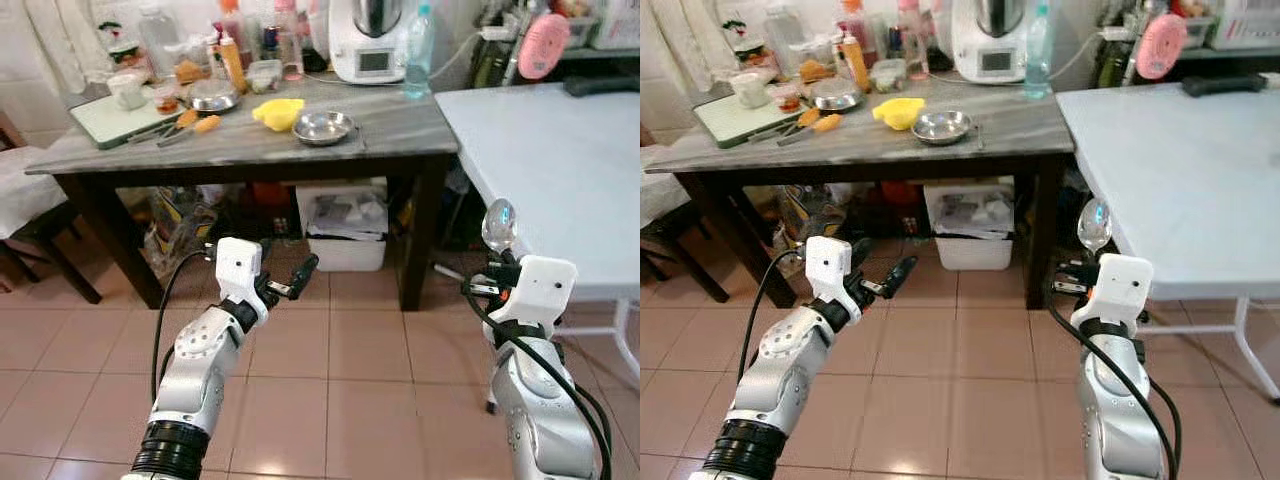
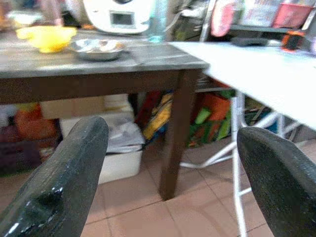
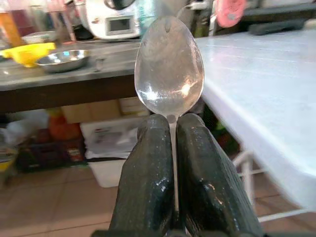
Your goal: Setting the table
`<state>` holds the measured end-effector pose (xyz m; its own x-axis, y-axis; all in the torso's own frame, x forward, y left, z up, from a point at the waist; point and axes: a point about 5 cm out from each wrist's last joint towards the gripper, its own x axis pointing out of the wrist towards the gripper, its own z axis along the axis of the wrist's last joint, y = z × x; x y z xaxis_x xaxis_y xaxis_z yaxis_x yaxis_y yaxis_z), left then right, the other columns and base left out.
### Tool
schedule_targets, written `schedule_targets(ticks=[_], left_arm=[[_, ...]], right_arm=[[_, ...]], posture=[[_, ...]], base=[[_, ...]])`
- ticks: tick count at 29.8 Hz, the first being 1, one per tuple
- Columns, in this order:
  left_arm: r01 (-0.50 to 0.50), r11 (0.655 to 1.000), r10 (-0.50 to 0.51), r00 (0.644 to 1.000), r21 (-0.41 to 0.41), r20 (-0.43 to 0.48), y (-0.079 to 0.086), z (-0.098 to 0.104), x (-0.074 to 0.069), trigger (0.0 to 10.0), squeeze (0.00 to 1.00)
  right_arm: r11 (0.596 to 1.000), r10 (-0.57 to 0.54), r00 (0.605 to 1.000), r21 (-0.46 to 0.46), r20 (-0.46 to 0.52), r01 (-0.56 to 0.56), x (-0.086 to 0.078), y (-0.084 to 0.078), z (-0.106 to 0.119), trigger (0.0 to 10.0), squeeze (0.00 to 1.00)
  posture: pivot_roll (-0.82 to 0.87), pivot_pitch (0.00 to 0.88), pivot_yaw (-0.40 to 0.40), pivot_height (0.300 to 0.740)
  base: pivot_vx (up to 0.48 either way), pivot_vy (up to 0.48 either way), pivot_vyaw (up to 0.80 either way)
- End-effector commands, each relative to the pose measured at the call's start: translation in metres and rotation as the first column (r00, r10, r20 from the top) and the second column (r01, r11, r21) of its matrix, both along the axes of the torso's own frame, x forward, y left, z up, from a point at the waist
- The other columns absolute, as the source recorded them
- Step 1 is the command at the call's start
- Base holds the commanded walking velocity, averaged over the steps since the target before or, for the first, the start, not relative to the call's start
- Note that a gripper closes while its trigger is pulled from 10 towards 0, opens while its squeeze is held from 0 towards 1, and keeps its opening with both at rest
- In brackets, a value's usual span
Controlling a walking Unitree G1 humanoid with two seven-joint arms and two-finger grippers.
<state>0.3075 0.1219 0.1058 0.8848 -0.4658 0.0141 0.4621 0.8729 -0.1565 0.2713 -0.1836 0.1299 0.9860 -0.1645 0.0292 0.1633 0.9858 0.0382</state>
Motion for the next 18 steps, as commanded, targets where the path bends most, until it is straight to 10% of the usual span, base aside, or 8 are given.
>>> schedule_targets(ticks=[1,18], left_arm=[[-0.005,1.0,0.005,1.0,0.006,0.009,0.0039,0.004,0.0019,10.0,0.0],[0.005,1.0,-0.005,1.0,-0.002,0.004,0.0011,0.0029,0.0011,10.0,0.0]], right_arm=[[1.0,0.017,1.0,-0.004,0.021,-0.017,0.0022,0.0044,0.0048,10.0,0.0],[0.999,0.032,0.999,-0.012,0.026,-0.031,0.0024,0.0059,0.0061,10.0,0.0]], posture=[[-0.13,0.0,0.088,0.74],[-0.13,0.0,0.086,0.74]], base=[[0.371,0.0,0.0],[0.384,0.0,0.13]])
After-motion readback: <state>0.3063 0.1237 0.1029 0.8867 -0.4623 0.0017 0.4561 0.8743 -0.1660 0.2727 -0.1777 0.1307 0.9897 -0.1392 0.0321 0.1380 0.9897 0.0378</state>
